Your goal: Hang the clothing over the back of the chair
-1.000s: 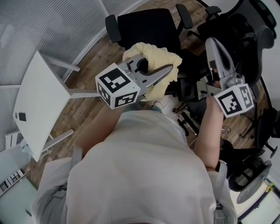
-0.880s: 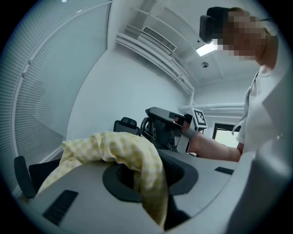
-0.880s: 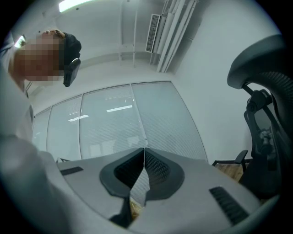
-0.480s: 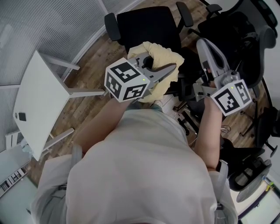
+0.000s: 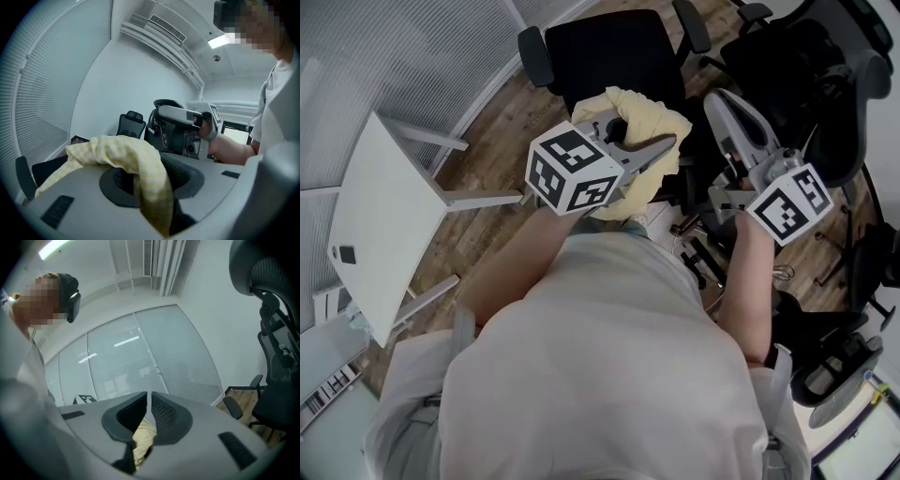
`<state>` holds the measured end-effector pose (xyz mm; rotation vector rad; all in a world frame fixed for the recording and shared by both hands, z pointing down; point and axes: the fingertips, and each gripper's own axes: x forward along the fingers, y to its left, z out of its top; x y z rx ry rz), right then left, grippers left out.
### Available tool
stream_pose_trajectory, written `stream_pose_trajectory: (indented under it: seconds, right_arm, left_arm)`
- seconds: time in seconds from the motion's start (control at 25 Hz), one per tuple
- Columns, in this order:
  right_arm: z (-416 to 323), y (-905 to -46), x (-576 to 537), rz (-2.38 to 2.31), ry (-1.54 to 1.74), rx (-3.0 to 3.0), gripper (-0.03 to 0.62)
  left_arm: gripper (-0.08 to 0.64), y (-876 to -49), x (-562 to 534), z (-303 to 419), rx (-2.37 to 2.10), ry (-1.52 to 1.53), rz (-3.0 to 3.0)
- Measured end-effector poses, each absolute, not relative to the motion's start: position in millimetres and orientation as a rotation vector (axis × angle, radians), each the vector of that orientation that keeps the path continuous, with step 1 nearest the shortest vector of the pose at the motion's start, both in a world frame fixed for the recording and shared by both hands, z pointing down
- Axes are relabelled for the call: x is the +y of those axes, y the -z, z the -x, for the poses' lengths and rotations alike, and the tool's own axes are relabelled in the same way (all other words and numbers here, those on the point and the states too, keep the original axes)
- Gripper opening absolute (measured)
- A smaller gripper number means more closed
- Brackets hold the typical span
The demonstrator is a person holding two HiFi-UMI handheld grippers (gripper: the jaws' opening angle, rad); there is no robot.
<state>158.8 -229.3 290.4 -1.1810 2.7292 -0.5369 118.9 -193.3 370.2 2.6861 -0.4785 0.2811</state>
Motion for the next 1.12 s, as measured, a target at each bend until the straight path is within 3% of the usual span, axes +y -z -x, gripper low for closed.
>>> stream_pose_trajectory:
  seconds: [0.96, 1.12]
  right_arm:
    - [-163, -305, -226, 1.199, 0.584, 2.761, 0.024]
    - [-160, -309, -225, 1.169, 0.615, 2.778, 0.025]
  left_arm:
    - [0.173, -396, -201, -117, -0.376, -0.648, -2.678]
    - [0.216, -398, -197, -115, -0.329, -0.668, -2.628]
